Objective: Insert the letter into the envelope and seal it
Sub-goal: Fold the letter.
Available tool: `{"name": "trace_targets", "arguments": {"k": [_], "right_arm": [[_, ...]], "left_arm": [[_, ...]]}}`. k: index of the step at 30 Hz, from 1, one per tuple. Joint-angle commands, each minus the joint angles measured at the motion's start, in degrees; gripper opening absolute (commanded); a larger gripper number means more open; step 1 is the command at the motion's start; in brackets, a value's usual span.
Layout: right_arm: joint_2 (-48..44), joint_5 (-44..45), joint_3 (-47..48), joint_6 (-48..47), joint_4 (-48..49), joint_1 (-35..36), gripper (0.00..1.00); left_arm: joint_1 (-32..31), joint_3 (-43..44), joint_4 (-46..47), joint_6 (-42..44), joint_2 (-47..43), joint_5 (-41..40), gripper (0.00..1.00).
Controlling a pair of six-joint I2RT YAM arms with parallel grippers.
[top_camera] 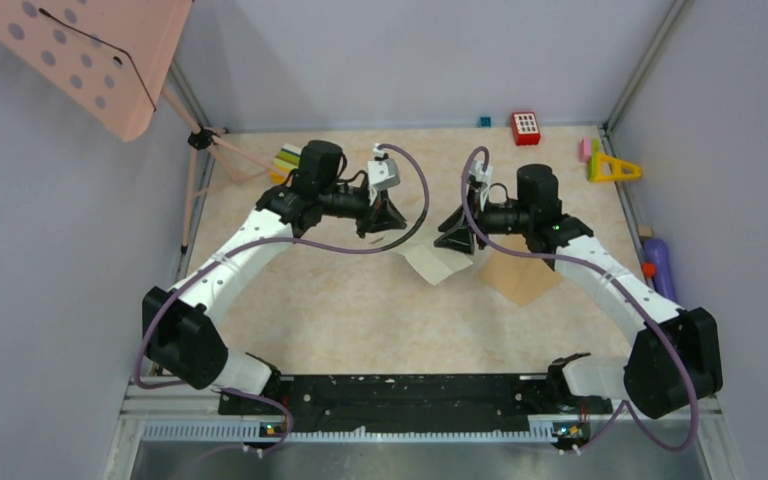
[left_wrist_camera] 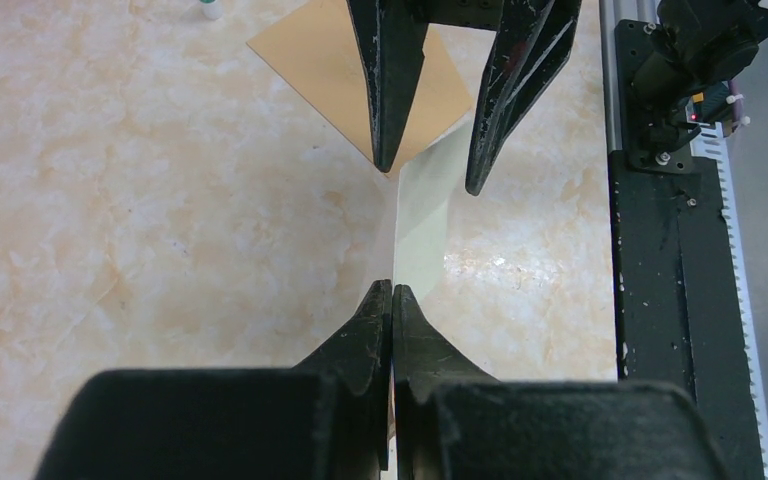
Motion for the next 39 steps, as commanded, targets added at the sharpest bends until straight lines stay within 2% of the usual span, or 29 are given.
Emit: {"name": "trace_targets", "arguments": {"k": [1, 4, 6, 9, 11, 12, 14, 15, 16, 17, 18, 19, 20, 21, 22, 24, 25, 26, 27, 28, 29, 30, 32, 34, 35, 36, 37, 38, 39], "right_arm": [[-0.2, -0.1, 2.0, -3.5, -0.2, 0.6, 0.46], [0.0, 1.7, 1.8, -5.0, -1.3, 0.6, 0.46], [0.3, 2.9, 2.0, -6.4, -2.4, 0.6, 0.38], [0.7, 3.8, 2.4, -7.8, -4.1, 0.6, 0.00], [0.8, 3.9, 2.9, -8.4, -5.2, 0.6, 0.00], [0.8, 4.0, 3.1, -8.6, -5.7, 0.6, 0.06], [0.4, 4.1, 3.5, -9.2, -6.7, 0.6, 0.37], [0.2, 4.4, 3.7, -9.6, -7.3, 0.6, 0.46], [-0.1, 4.6, 3.8, -9.9, -7.8, 0.6, 0.48], [-0.6, 5.0, 3.8, -10.3, -8.2, 0.6, 0.45], [-0.8, 5.4, 3.7, -10.6, -8.5, 0.6, 0.34], [-1.1, 6.0, 3.4, -10.8, -8.4, 0.6, 0.09], [-1.4, 6.6, 3.0, -10.8, -8.3, 0.6, 0.00], [-1.6, 7.0, 2.6, -11.0, -8.3, 0.7, 0.00], [-1.7, 7.1, 2.5, -11.3, -8.5, 0.7, 0.06], [-1.8, 7.1, 2.5, -11.9, -9.6, 0.6, 0.46], [-1.7, 6.9, 2.7, -12.5, -10.4, 0.6, 0.53], [-1.8, 6.8, 3.0, -13.1, -11.3, 0.6, 0.53], [-1.8, 6.8, 3.2, -13.6, -12.1, 0.6, 0.43], [-1.9, 7.0, 3.3, -14.3, -13.0, 0.7, 0.28], [-2.1, 7.2, 3.4, -14.8, -13.6, 0.6, 0.19], [-2.2, 7.4, 3.4, -15.3, -14.2, 0.6, 0.19], [-2.6, 7.7, 3.2, -16.0, -15.0, 0.6, 0.38], [-3.1, 8.2, 2.9, -16.4, -15.6, 0.6, 0.43], [-3.2, 8.3, 2.9, -17.0, -16.1, 0.6, 0.35], [-3.4, 8.5, 2.7, -17.3, -16.6, 0.6, 0.18], [-3.5, 8.9, 2.6, -17.3, -16.7, 0.6, 0.07], [-3.7, 9.3, 2.6, -17.5, -16.9, 0.6, 0.10], [-3.8, 9.6, 2.6, -17.7, -17.3, 0.6, 0.24]], "left_arm": [[-0.2, 2.7, 0.4, -0.4, -0.2, 0.2, 0.00], [-0.2, 2.8, 0.3, -0.5, -0.4, 0.1, 0.00], [-0.2, 2.8, 0.4, -0.4, -0.5, -0.1, 0.00], [-0.2, 2.7, 0.3, -0.2, -0.6, -0.5, 0.00], [-0.2, 2.7, 0.3, -0.2, -0.6, -0.9, 0.00], [-0.3, 2.7, 0.3, -0.1, -0.6, -1.1, 0.00], [-0.2, 2.8, 0.3, -0.2, -0.6, -1.4, 0.00], [-0.1, 2.7, 0.3, -0.2, -0.6, -1.6, 0.00], [-0.1, 2.9, 0.3, -0.2, -0.6, -1.8, 0.00], [-0.2, 2.9, 0.4, -0.3, -0.6, -2.0, 0.00], [-0.1, 2.8, 0.4, -0.3, -0.5, -2.2, 0.00], [-0.2, 2.8, 0.5, -0.4, -0.6, -2.4, 0.00], [-0.2, 2.8, 0.5, -0.4, -0.5, -2.5, 0.00], [-0.2, 3.0, 0.5, -0.4, -0.5, -2.6, 0.00], [-0.1, 3.0, 0.5, -0.5, -0.5, -2.6, 0.00], [-0.2, 3.1, 0.6, -0.6, -0.4, -2.7, 0.00], [-0.1, 3.0, 0.6, -0.7, -0.4, -2.8, 0.00], [-0.1, 3.1, 0.6, -0.7, -0.4, -2.8, 0.00], [-0.1, 3.2, 0.6, -0.7, -0.4, -2.8, 0.00], [-0.1, 3.3, 0.6, -0.8, -0.4, -2.8, 0.00], [0.0, 3.4, 0.6, -0.8, -0.4, -2.8, 0.00], [0.0, 3.4, 0.6, -0.8, -0.4, -2.8, 0.00], [0.1, 3.6, 0.5, -0.8, -0.6, -2.8, 0.00], [0.2, 3.6, 0.5, -0.9, -0.6, -2.9, 0.00], [0.3, 3.6, 0.5, -0.8, -0.6, -2.9, 0.00], [0.4, 3.7, 0.5, -0.9, -0.7, -2.9, 0.00], [0.4, 3.7, 0.5, -0.9, -0.8, -3.0, 0.00], [0.4, 3.7, 0.5, -0.9, -0.8, -3.0, 0.00], [0.4, 3.6, 0.5, -0.9, -0.8, -3.0, 0.00]]}}
